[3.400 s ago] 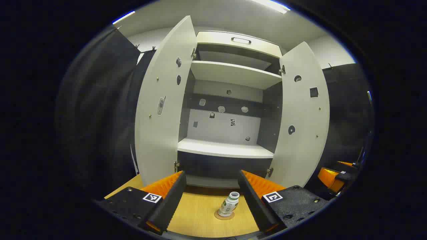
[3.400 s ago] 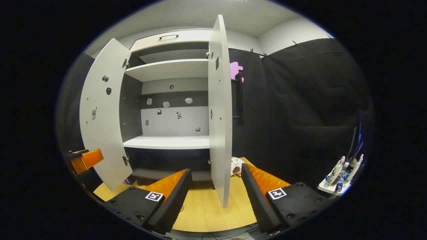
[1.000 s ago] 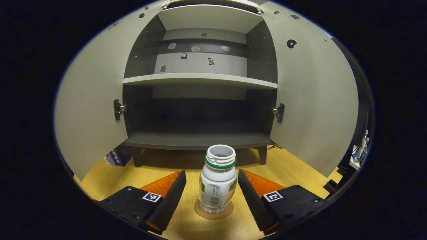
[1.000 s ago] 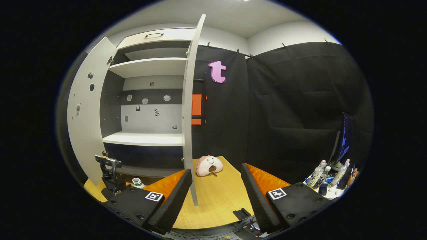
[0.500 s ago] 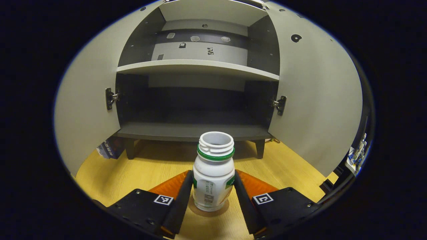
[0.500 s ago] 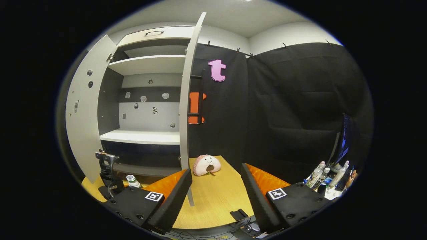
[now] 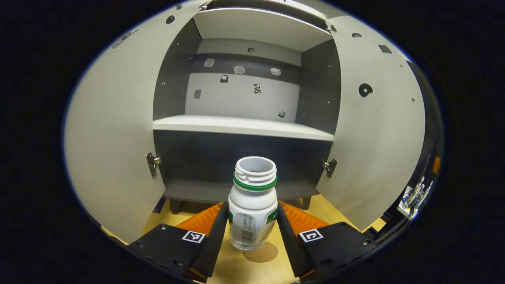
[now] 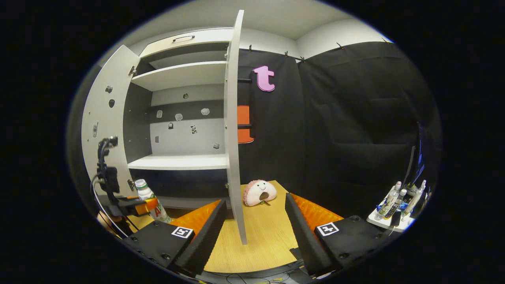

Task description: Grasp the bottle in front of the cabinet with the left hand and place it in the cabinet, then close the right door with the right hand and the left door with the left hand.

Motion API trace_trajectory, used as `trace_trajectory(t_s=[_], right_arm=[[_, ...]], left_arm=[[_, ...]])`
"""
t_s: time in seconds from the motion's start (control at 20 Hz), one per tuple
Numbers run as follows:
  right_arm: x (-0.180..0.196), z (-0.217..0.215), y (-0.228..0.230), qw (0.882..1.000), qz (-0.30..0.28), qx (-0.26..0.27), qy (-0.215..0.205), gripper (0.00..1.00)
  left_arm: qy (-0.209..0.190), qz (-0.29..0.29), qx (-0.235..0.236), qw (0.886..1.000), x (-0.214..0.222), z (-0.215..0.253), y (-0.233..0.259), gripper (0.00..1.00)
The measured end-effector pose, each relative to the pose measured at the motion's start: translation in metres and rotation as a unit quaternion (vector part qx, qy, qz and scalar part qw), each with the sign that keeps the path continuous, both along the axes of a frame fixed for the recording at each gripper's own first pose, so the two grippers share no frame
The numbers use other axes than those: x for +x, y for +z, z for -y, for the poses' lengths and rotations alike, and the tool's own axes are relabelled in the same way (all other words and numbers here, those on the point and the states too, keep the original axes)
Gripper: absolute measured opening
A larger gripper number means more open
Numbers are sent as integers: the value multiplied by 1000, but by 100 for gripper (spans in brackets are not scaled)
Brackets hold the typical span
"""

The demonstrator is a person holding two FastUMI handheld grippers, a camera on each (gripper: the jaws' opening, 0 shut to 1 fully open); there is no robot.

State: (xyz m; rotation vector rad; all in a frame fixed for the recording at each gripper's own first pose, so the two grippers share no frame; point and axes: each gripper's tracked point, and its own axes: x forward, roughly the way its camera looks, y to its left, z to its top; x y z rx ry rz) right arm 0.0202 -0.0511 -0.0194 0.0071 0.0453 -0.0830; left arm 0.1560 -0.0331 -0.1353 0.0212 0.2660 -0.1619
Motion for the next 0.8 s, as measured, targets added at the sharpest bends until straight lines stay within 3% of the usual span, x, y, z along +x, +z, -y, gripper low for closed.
trace_trajectory(t_s=[0.1,0.15,0.25,0.45,0.55,0.6,0.8], right_arm=[[2,-4,0,1000,3,-4,4,98],[3,-6,0,1000,4,-2,6,93],[4,-8,-1,1000,4,4,6,98],[3,-4,0,1000,5,9,-2,98],[1,2,7,1000,13,9,-11,98],[1,6,9,1000,18,9,-16,93],[0,28,12,999,25,12,-45,98]], left_arm=[[1,0,0,1000,8,-7,28,72],[-2,0,-1,1000,14,-7,40,72],[-15,7,1,1000,23,-2,71,72],[-36,46,42,997,47,12,123,72],[-46,57,43,996,61,24,141,72],[-50,64,35,996,68,30,151,72],[-57,98,43,993,98,44,192,71]])
